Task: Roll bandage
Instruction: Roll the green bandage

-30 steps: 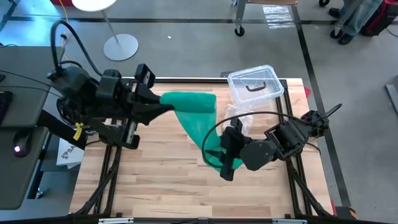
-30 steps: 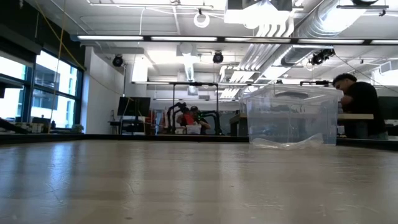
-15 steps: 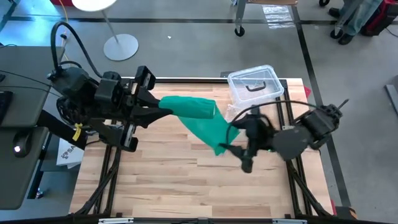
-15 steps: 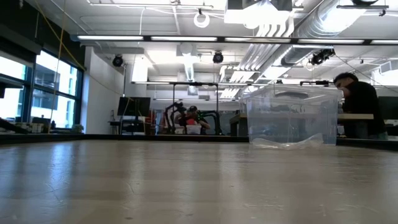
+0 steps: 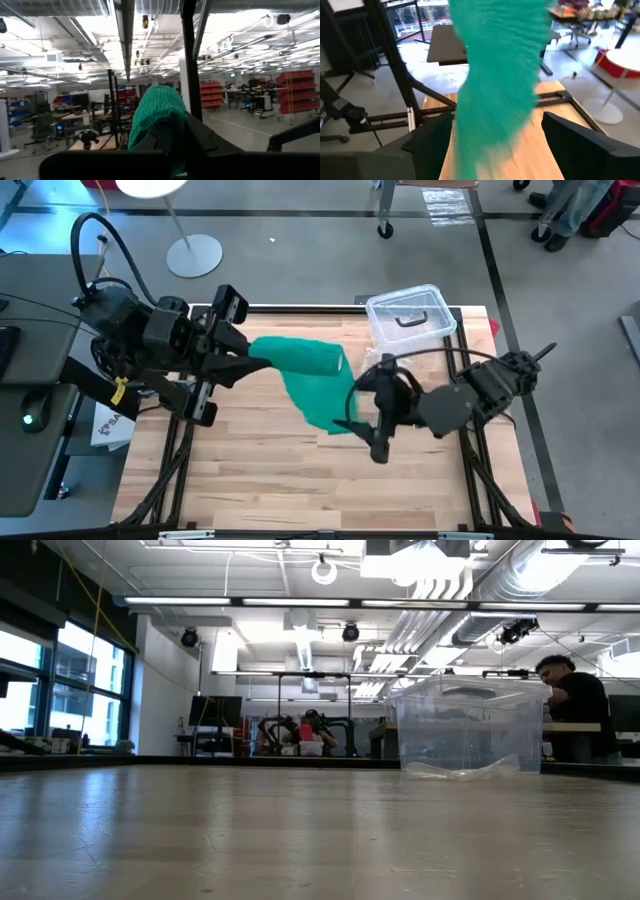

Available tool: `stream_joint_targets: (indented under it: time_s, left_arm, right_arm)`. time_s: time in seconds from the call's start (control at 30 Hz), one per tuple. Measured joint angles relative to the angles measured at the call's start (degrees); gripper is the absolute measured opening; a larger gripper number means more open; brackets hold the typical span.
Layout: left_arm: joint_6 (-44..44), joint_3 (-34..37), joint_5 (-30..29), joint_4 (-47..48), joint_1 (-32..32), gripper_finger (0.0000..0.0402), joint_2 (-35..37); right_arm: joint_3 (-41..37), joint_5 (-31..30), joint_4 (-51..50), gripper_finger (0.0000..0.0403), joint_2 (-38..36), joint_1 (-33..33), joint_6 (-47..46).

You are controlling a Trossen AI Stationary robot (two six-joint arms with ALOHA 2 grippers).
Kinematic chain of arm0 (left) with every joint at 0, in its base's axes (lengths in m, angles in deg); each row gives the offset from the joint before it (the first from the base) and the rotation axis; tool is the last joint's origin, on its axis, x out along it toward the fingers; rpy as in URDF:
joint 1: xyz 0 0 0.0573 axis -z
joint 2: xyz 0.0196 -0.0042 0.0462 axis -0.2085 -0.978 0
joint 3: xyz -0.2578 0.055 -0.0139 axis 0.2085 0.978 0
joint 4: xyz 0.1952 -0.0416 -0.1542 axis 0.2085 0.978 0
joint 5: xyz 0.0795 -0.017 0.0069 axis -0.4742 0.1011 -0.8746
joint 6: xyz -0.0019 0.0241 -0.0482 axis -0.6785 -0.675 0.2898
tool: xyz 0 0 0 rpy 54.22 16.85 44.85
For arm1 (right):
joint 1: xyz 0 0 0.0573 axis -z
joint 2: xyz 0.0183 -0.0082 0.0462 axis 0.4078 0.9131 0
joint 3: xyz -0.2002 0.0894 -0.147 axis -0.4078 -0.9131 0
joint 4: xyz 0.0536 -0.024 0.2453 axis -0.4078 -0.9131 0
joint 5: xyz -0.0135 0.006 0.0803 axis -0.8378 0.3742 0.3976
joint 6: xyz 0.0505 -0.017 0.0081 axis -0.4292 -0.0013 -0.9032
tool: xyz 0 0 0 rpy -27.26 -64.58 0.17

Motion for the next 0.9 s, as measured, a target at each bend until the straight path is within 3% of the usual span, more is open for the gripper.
stream_joint_targets:
  time_s: [0.13, 0.37, 0.5, 0.67, 0.9]
  left_arm:
    - [2.4, 0.0, 2.3, 0.0, 0.0, 0.0013, 0.0]
    - [5.1, 0.0, 2.5, 0.9, 0.0, 0.0013, 0.0]
    - [5.1, 0.0, -2.9, 3.1, 0.0, 0.0013, -0.2]
    - [6.0, 0.0, -14.5, 3.3, 0.0, 0.0013, -2.2]
    - [10.0, 0.0, -17.3, -1.2, -0.1, 0.0013, -6.9]
  right_arm:
    - [0.0, 1.5, -4.8, 0.0322, -1.0, 1.6, -3.6]
    - [0.0, 13.3, -8.6, 0.0341, -5.2, 3.8, -2.6]
    - [0.0, 10.7, -5.7, 0.0339, -9.3, 1.3, -2.3]
    - [0.1, 9.5, 5.0, 0.0339, -12.6, -2.7, 9.7]
    - [0.1, 8.4, 10.1, 0.0339, -12.3, -4.2, 23.0]
